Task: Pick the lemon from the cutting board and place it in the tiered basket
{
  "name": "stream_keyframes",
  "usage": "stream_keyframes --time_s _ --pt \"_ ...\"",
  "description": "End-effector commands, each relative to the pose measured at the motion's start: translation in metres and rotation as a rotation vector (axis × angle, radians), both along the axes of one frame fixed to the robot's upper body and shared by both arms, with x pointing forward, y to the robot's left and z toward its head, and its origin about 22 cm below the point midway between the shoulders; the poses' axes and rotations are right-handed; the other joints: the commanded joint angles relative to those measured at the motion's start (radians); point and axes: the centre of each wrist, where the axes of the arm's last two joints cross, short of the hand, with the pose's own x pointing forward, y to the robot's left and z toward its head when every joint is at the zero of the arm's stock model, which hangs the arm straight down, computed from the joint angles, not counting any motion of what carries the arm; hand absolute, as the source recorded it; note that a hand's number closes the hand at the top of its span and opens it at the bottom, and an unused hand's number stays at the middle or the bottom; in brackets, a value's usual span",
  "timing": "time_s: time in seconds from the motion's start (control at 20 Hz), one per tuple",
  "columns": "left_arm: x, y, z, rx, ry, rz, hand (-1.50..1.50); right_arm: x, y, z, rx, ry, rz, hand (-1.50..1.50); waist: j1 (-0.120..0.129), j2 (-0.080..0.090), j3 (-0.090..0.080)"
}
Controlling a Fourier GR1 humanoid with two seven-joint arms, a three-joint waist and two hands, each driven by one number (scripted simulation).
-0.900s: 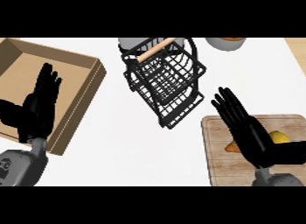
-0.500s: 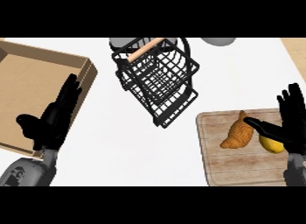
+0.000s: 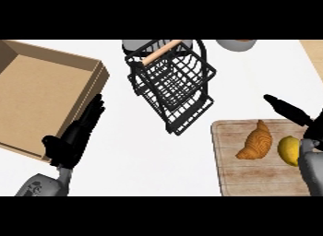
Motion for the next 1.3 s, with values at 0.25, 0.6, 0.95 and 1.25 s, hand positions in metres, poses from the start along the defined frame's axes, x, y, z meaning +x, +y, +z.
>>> stream_keyframes --time_s 0.25,0.6,0.95,1.25 --pt "-0.005 0.009 -0.009 0.019 0.01 -0.009 0.0 -0.018 -0.058 0.002 -0.268 0.637 -0.013 -1.5 -0.008 -0.01 -0.014" --pt "0.001 0.0 -0.007 -0.001 -0.003 -0.033 0.0 0.001 -0.036 0.043 -0.355 1.118 0.084 -1.5 0.012 -0.012 -0.012" --pt "-0.002 0.009 -0.018 -0.008 0.014 -0.006 0.0 0.015 0.04 0.125 -0.335 1.247 0.114 -1.5 -0.006 -0.017 -0.003" --pt "-0.001 0.017 -0.02 -0.014 0.017 -0.003 0.0 0.013 0.039 0.112 -0.332 1.229 0.022 -1.5 -0.016 -0.015 -0.002"
